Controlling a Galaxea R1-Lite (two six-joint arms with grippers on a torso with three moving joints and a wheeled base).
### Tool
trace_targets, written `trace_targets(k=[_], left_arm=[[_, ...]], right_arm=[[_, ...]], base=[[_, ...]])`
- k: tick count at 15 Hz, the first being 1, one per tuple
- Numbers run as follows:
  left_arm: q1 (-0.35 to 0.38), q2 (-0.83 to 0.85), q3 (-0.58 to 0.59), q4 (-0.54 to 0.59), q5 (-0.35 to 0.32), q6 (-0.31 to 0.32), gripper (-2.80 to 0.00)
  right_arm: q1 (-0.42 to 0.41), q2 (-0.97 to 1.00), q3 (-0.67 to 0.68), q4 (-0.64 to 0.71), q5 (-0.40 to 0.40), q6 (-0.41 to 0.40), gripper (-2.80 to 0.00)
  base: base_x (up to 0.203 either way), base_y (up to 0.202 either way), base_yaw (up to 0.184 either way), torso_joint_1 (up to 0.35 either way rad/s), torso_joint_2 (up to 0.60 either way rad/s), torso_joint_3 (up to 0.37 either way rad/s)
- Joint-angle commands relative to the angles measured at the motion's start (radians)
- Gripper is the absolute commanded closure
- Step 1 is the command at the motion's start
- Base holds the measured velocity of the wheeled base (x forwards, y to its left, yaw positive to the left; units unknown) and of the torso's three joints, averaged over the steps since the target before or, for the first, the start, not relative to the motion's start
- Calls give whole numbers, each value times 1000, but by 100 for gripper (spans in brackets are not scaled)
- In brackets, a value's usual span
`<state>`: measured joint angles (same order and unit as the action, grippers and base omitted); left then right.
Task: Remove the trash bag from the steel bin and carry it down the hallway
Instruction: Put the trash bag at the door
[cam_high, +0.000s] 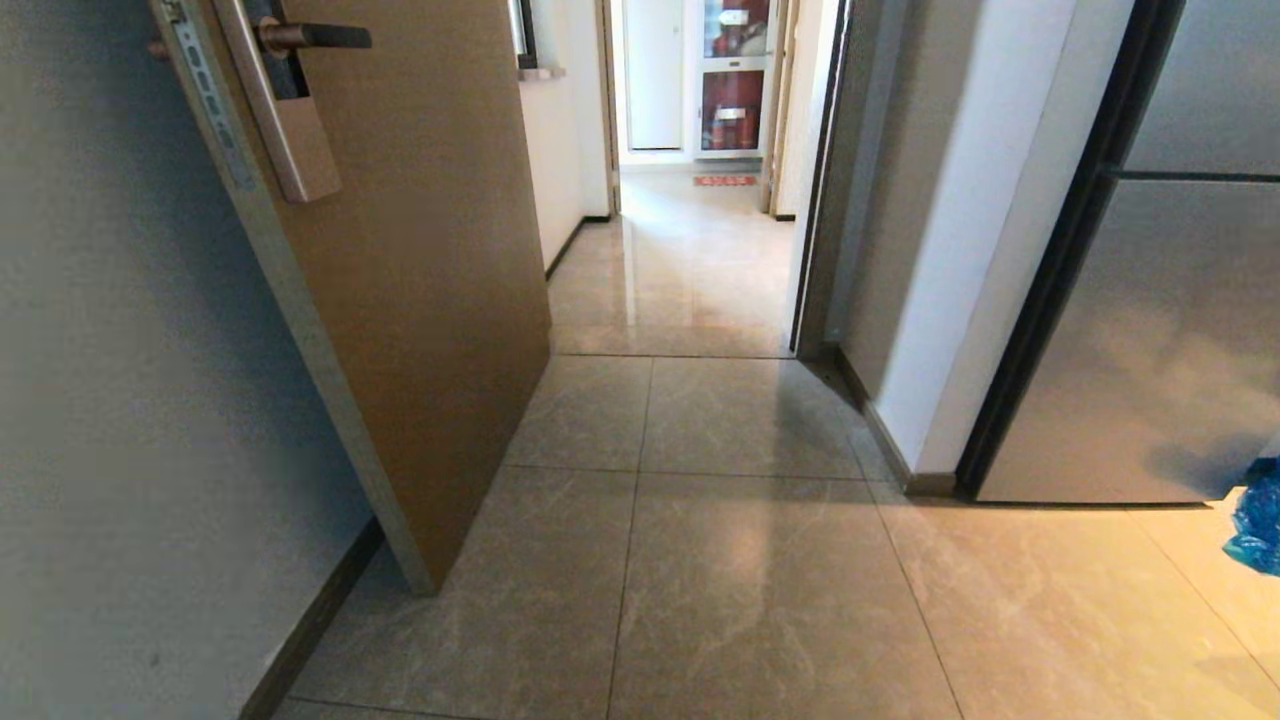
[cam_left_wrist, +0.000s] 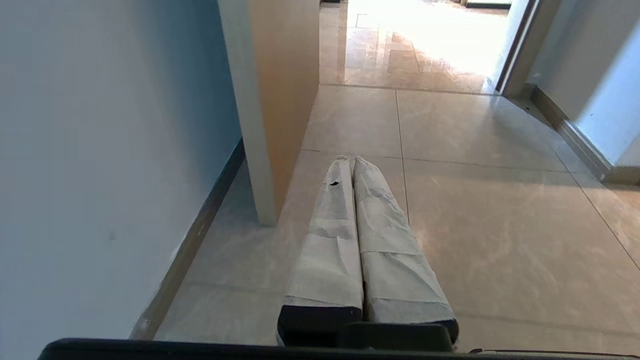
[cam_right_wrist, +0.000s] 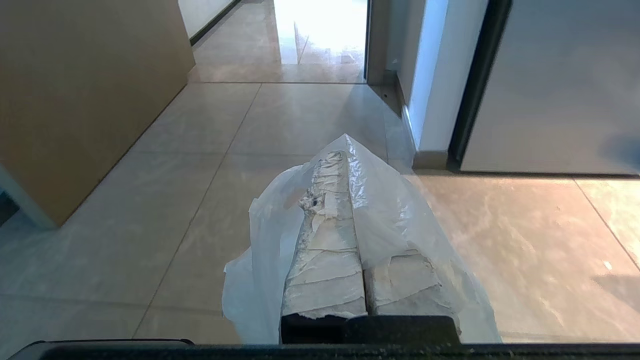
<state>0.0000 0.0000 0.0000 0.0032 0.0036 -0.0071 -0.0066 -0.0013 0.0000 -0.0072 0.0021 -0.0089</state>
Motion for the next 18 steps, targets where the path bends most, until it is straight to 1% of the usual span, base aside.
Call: trace_targets(k=[1, 18], left_arm=[[0, 0, 0, 0, 0, -1, 0], [0, 0, 0, 0, 1, -1, 0]], right_arm=[[-1, 0, 0, 0, 1, 0, 0], [-1, 0, 0, 0, 1, 0, 0]], base=[[196, 0, -3, 4, 1, 2], [192, 0, 1, 3, 2, 3]])
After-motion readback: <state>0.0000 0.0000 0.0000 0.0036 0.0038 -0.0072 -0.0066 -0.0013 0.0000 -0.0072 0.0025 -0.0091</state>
